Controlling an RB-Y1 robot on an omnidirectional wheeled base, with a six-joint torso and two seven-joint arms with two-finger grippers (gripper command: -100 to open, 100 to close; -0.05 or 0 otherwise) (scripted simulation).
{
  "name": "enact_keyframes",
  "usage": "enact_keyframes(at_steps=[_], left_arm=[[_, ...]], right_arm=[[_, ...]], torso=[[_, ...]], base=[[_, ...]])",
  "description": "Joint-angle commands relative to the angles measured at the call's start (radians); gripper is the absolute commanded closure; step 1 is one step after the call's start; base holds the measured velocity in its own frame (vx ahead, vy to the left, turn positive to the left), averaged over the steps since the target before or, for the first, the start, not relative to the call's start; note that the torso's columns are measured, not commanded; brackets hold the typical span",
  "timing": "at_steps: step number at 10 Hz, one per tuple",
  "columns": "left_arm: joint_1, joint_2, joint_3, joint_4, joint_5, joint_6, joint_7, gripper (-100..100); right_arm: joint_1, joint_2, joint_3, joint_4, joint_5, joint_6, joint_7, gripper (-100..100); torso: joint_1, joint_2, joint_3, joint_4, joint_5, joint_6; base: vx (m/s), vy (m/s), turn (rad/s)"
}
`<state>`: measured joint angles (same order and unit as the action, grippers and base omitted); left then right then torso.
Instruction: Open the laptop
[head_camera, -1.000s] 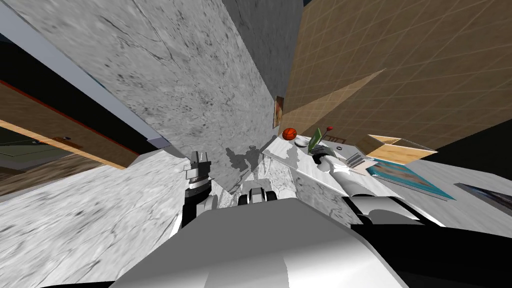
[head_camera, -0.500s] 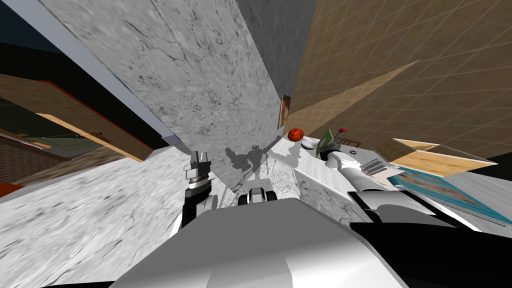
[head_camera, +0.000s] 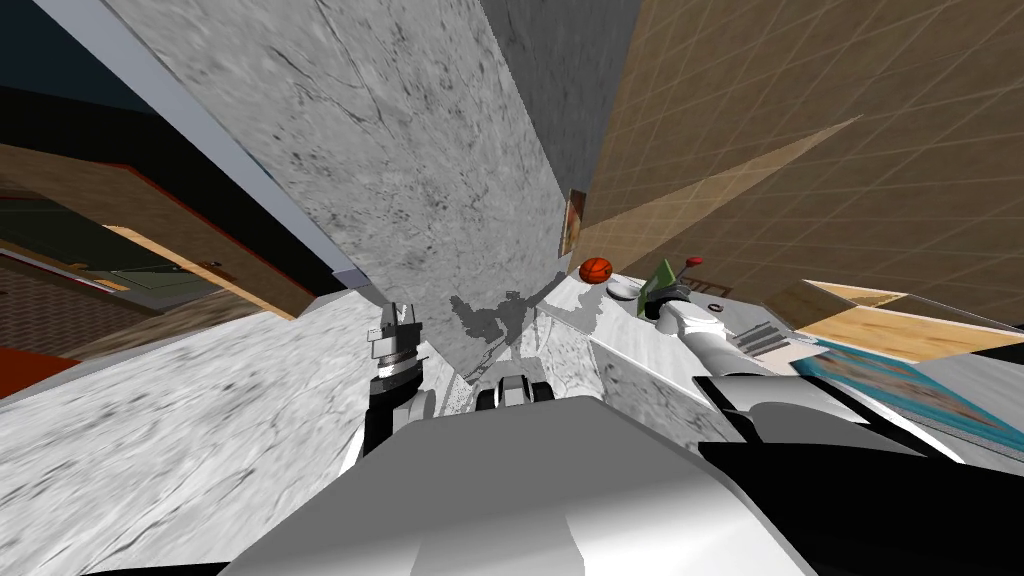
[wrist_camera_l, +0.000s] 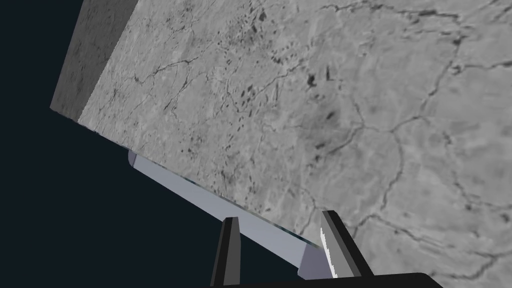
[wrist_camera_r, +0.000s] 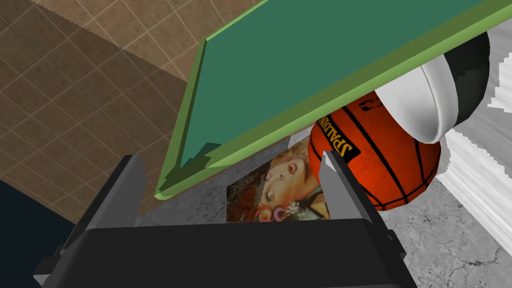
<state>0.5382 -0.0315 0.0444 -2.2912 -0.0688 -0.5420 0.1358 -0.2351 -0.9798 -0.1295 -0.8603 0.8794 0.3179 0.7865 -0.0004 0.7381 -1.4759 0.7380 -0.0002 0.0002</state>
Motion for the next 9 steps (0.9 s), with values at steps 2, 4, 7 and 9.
enact_keyframes(at_steps=[2,4,7,9], left_arm=[[0.000,0.000,0.000,0.000,0.000,0.000,0.000,0],[0.000,0.000,0.000,0.000,0.000,0.000,0.000,0],[0.000,0.000,0.000,0.000,0.000,0.000,0.000,0],[0.000,0.000,0.000,0.000,0.000,0.000,0.000,0]], right_arm=[[-0.008,0.025,-0.022,-0.017,-0.007,-0.004,-0.031,100],[-0.016,0.052,-0.042,-0.034,-0.013,-0.010,-0.063,100],[-0.031,0.106,-0.083,-0.068,-0.027,-0.021,-0.126,100],[-0.042,0.113,-0.086,-0.067,-0.016,-0.032,-0.134,100]], torso=[[0.000,-0.001,0.000,-0.001,-0.001,-0.002],[-0.004,0.002,0.001,0.000,-0.002,0.003],[-0.006,0.000,0.000,-0.001,-0.002,0.005],[-0.010,0.001,0.001,-0.001,-0.004,0.007]], base=[[-0.014,-0.027,-0.052],[-0.063,-0.077,-0.061],[-0.055,-0.084,-0.075],[-0.058,-0.072,-0.013]])
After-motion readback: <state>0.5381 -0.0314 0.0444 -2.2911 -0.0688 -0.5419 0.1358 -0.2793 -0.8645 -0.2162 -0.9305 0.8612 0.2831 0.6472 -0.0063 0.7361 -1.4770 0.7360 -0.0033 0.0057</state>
